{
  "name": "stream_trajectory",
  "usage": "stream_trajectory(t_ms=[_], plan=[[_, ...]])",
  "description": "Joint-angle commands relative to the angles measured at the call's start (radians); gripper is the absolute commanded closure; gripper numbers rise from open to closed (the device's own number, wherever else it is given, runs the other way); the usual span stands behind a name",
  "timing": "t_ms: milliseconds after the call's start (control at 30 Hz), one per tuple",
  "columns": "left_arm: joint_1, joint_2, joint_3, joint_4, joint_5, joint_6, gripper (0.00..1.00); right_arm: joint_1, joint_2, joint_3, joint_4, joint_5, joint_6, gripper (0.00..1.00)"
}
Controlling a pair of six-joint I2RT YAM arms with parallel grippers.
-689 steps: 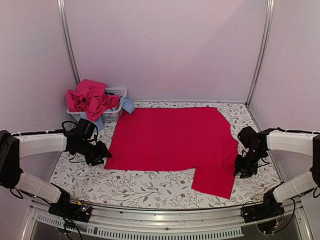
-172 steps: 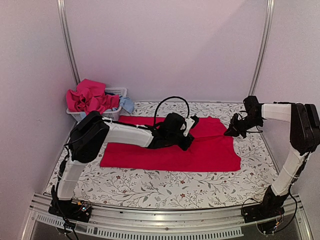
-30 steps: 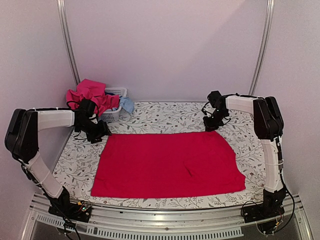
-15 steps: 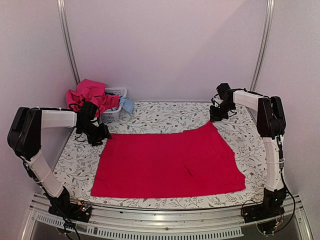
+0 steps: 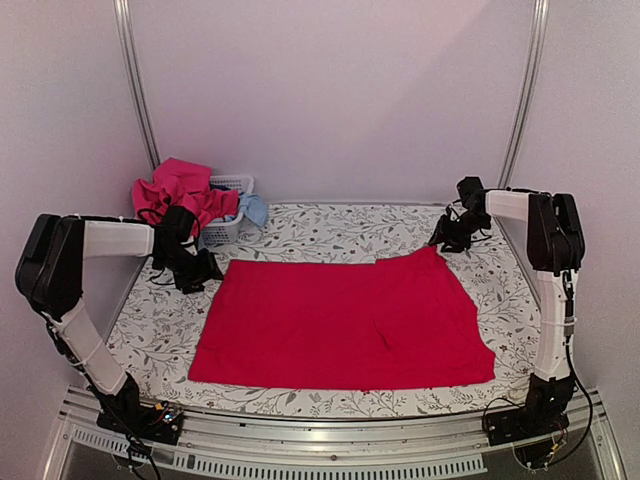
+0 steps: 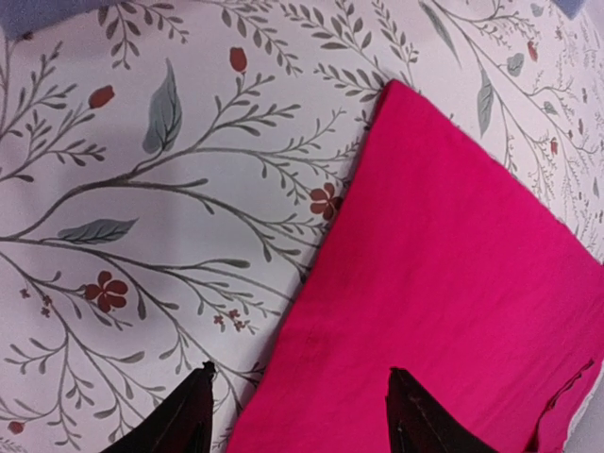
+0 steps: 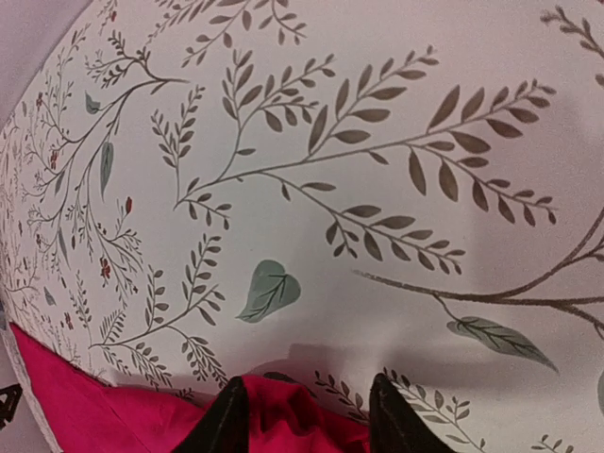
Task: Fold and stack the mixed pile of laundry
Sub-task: Smooth out the 1/3-folded T-shirt at the center of the board.
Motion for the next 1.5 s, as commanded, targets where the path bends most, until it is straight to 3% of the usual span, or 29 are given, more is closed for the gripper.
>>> stream_trajectory(t_ms=[0,133,500,933,1300,1467], plan=[[-0.002,0.015,0.026,0.053,0.042,0.054,0.38,-0.012,-0.092,-0.022,0.039,-0.065,-0.019,0.48],[-0.002,0.031,0.077,0.067,0.051,0.105,0.38,-0.030,-0.182,-0.103,0.029,-0.055,-0.043,0.45],[-0.002,0.149,0.234,0.048,0.048,0.238,0.44,-0.036,-0.235,-0.285,0.003,-0.047,-0.149,0.63],[-0.026,0.235,0.270,0.030,0.019,0.249,0.46,0.030,-0.082,-0.161,-0.058,0.056,-0.215,0.66],[-0.056,0.301,0.299,0.026,-0.061,0.268,0.45,0.028,-0.058,-0.151,-0.068,0.097,-0.236,1.00],[-0.050,0.303,0.323,0.033,-0.096,0.279,0.45,0.009,-0.082,-0.146,-0.072,0.112,-0.248,1.00]])
